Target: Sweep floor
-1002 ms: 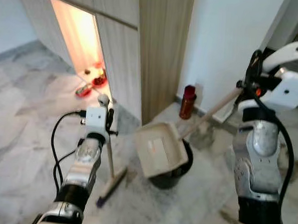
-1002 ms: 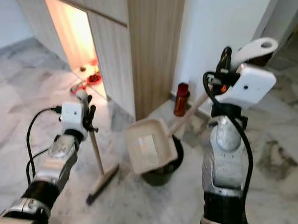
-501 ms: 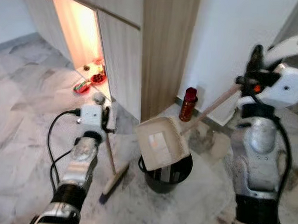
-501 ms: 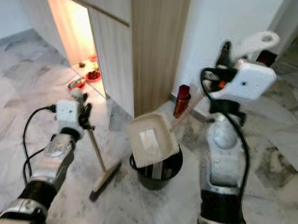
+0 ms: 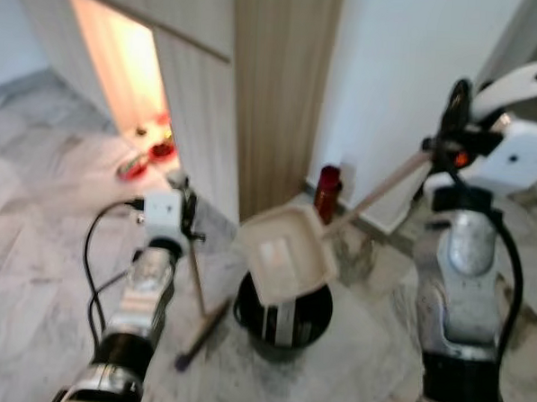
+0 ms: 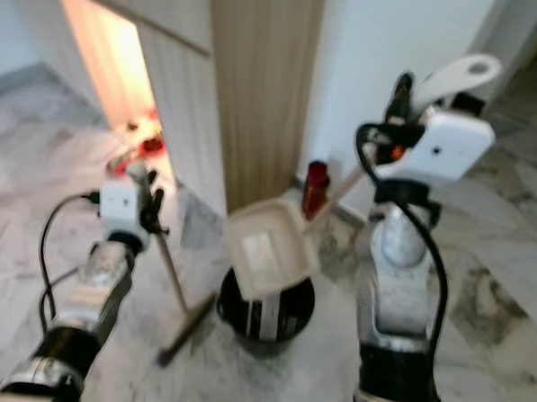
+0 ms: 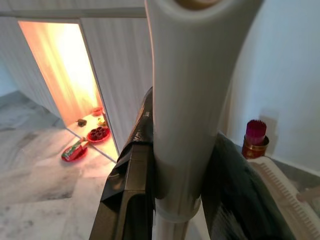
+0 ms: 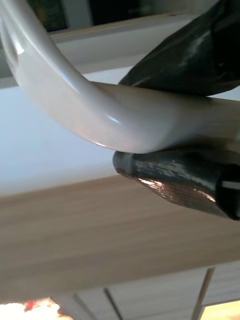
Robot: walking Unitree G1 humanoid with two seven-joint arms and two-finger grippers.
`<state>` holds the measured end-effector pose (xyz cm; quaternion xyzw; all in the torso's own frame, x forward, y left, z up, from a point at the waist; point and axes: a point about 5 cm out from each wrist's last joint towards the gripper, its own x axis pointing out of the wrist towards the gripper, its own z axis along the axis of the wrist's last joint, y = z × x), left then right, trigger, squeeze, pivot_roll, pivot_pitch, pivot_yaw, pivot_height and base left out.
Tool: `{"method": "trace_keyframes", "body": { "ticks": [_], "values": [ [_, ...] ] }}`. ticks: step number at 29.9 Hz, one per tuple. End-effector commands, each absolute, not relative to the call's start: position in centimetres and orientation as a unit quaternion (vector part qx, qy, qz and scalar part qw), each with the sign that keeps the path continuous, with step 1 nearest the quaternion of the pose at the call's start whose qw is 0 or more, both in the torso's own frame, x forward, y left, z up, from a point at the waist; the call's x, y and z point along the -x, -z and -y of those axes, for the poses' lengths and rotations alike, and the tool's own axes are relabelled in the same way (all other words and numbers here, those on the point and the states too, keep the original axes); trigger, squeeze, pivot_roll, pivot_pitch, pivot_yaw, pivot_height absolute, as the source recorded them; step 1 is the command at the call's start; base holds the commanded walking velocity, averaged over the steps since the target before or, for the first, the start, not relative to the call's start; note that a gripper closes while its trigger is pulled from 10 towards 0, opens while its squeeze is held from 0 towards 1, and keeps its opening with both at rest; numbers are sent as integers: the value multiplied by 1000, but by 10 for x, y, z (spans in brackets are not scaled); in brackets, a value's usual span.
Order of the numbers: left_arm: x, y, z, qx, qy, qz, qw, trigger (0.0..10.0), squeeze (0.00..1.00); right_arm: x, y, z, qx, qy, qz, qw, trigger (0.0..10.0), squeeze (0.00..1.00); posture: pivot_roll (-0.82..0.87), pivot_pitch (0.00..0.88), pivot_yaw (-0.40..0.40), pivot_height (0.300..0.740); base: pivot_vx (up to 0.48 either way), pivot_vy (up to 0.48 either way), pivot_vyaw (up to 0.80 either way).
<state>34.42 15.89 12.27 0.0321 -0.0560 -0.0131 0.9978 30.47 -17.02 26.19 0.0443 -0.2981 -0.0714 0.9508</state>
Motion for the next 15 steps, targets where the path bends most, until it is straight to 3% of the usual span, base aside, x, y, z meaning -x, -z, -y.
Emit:
{"method": "trace_keyframes", "body": {
  "ticks": [1, 15],
  "values": [
    [-345, -133, -156, -29, 18, 82, 996, 10000, 0, -298, -282, 171, -42, 73, 344, 935, 10000, 0, -11, 62, 29, 740, 0, 0, 0],
    [-344, -132, -155, -26, 24, 82, 996, 10000, 0, -296, -286, 168, -30, 60, 356, 932, 10000, 0, -13, 62, 29, 740, 0, 0, 0]
  ]
}}
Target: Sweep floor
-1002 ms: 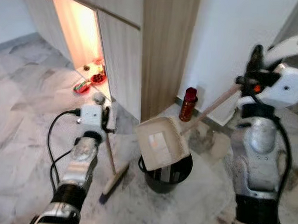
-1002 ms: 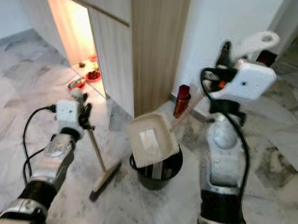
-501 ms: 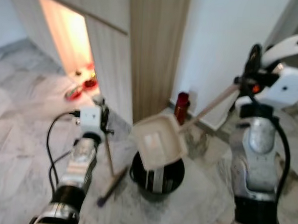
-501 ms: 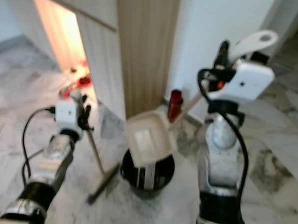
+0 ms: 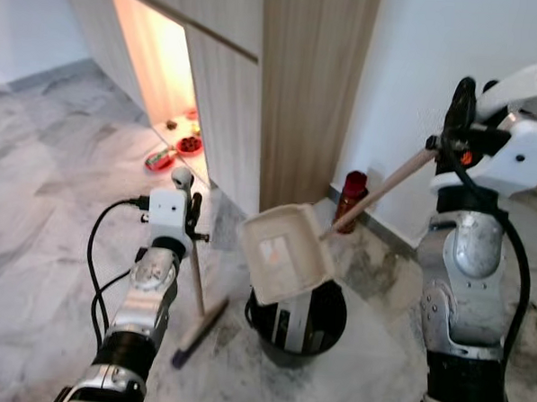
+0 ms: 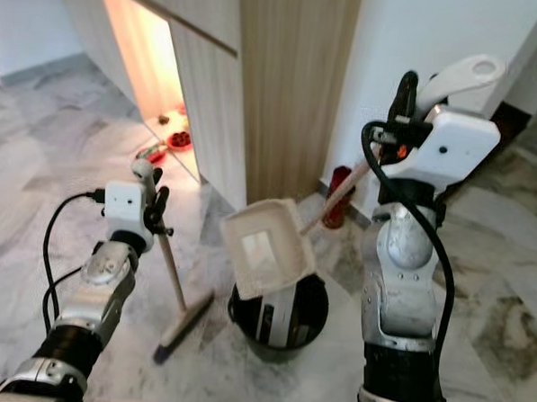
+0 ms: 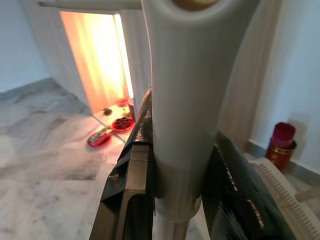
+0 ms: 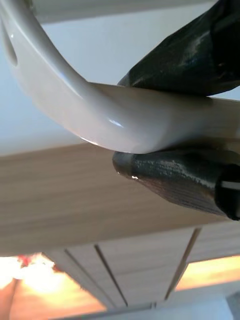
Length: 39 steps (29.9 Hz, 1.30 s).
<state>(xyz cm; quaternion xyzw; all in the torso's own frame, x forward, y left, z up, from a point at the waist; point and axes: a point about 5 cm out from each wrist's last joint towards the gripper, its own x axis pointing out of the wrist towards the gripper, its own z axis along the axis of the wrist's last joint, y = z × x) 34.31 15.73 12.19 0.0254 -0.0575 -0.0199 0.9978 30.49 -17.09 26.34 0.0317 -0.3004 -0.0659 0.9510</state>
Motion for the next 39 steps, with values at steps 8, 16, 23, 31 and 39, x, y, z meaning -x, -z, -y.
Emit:
{"method": "trace_keyframes", "body": {
  "ticks": [8, 16, 23, 31, 39],
  "values": [
    [-344, -132, -154, -25, 26, 83, 996, 10000, 0, -295, -289, 160, 7, 33, 366, 930, 10000, 0, -15, 58, 31, 740, 0, 0, 0],
    [-344, -132, -153, -24, 27, 82, 996, 10000, 0, -293, -291, 157, 46, 23, 375, 926, 10000, 0, -17, 58, 30, 740, 0, 0, 0],
    [-344, -131, -152, -23, 29, 82, 996, 10000, 0, -290, -292, 147, 85, -11, 390, 917, 10000, 0, -16, 60, 31, 740, 0, 0, 0],
    [-345, -132, -152, -22, 29, 82, 996, 10000, 0, -287, -292, 129, 133, -65, 399, 905, 10000, 0, -16, 60, 31, 740, 0, 0, 0],
    [-345, -132, -153, -22, 29, 83, 996, 10000, 0, -285, -288, 115, 150, -105, 399, 899, 10000, 0, -15, 63, 30, 740, 0, 0, 0]
  ]
}}
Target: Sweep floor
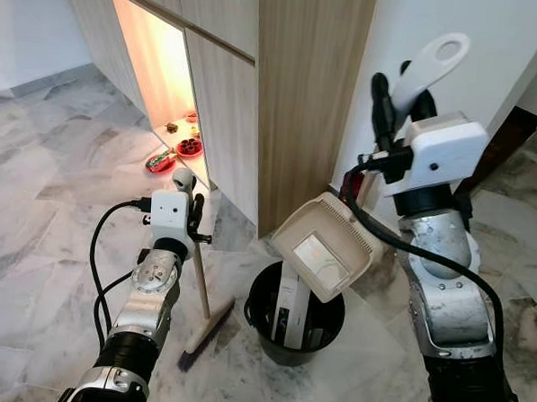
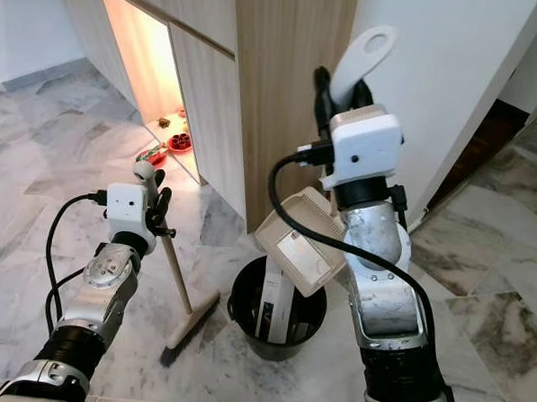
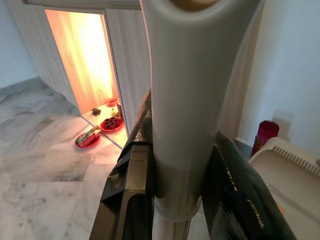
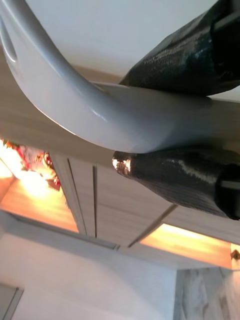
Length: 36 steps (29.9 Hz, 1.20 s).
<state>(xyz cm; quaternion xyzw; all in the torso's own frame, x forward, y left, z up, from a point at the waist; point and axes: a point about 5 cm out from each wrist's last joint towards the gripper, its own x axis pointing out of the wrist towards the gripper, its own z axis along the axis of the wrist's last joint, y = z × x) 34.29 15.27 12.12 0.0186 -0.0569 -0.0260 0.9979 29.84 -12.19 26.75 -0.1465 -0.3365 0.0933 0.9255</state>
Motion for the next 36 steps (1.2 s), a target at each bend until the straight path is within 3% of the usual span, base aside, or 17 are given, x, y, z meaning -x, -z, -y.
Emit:
{"method": "trace_keyframes", "body": {
  "ticks": [1, 16, 27, 31, 36],
  "values": [
    [-345, -132, -153, -22, 29, 83, 996, 10000, 0, -284, -287, 114, 151, -110, 398, 898, 10000, 0, -14, 63, 30, 740, 0, 0, 0],
    [-344, -132, -153, -22, 29, 83, 996, 10000, 0, -279, -285, 98, 163, -168, 399, 887, 10000, 0, -14, 65, 27, 740, 0, 0, 0],
    [-344, -132, -153, -22, 29, 83, 996, 10000, 0, -282, -280, 101, 178, -158, 390, 890, 10000, 0, -15, 66, 29, 740, 0, 0, 0],
    [-344, -132, -153, -22, 28, 83, 996, 10000, 0, -293, -283, 132, 198, -28, 378, 904, 10000, 0, -14, 66, 30, 740, 0, 0, 0],
    [-344, -132, -154, -23, 28, 82, 996, 10000, 0, -293, -287, 150, 227, 42, 376, 897, 10000, 0, -18, 66, 31, 740, 0, 0, 0]
  ]
}}
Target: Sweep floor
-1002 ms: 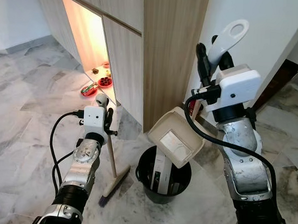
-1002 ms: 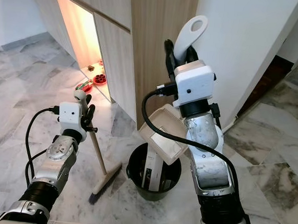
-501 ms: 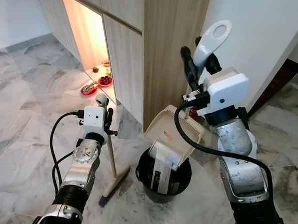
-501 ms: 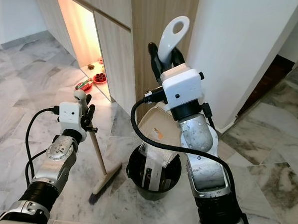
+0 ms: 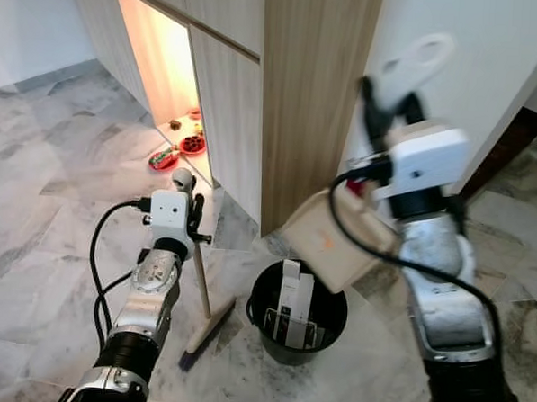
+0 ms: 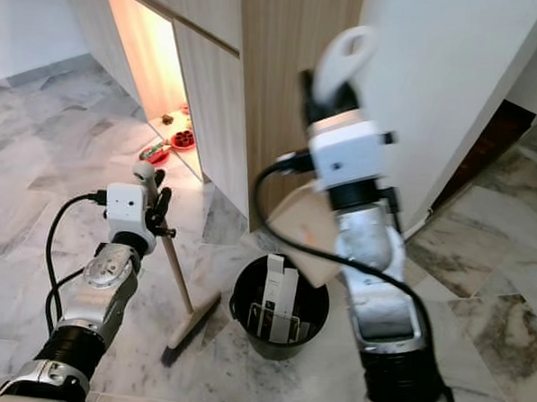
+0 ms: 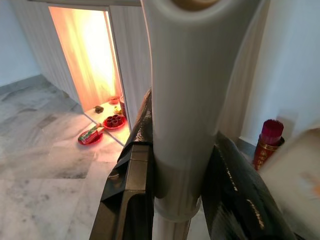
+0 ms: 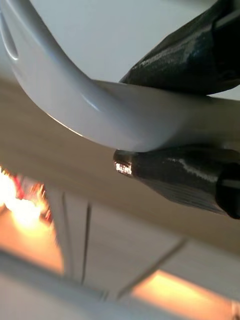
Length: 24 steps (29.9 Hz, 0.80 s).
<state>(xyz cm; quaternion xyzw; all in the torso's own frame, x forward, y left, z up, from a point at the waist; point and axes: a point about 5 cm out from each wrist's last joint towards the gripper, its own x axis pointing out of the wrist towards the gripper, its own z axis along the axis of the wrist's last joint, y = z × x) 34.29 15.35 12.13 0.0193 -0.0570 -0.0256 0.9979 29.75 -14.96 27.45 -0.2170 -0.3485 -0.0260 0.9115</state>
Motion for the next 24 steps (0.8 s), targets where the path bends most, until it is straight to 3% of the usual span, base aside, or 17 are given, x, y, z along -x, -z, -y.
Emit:
{"method": "trace_keyframes", "body": {
  "ticks": [1, 18, 24],
  "values": [
    [-344, -131, -153, -22, 29, 82, 996, 10000, 0, -293, -285, 157, 238, 65, 368, 896, 10000, 0, -19, 68, 31, 740, 0, 0, 0],
    [-343, -130, -154, -23, 27, 80, 996, 10000, 0, -287, -226, 201, 299, 198, 230, 905, 10000, 0, -21, 64, 24, 740, 0, 0, 0],
    [-342, -128, -156, -24, 23, 77, 997, 10000, 0, -283, -177, 219, 247, 222, 138, 933, 10000, 0, -27, 57, 21, 740, 0, 0, 0]
  ]
}}
